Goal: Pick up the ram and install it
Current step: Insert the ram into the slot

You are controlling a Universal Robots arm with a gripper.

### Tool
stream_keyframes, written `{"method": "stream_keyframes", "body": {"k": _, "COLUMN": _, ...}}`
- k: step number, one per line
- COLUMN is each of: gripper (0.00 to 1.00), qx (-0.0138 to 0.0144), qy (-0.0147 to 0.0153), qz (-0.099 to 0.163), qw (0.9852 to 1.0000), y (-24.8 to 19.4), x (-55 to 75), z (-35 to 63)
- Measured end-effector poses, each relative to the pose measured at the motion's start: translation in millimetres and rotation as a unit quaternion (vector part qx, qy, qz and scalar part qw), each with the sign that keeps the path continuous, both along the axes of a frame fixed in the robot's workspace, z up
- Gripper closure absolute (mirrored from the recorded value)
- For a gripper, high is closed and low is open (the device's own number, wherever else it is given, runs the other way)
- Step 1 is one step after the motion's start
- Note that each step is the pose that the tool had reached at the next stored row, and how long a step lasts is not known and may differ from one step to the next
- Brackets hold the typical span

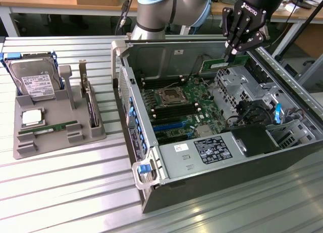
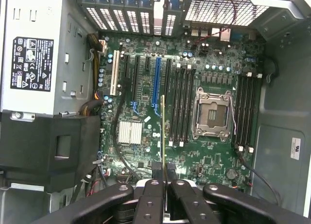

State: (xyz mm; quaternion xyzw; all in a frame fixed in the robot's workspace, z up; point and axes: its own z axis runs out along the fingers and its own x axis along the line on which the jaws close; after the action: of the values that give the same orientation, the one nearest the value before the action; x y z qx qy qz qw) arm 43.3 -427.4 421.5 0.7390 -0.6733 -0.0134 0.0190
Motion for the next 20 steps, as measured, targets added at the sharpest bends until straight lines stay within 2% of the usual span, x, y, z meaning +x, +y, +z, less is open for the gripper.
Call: {"method": "stream_keyframes", "body": {"k": 20, "gripper": 0.88, "qx": 0.0000, "qy": 0.0001, "qz": 0.000, "qw": 1.0000, "y": 0.0, "x": 0.0, "z": -13.3}}
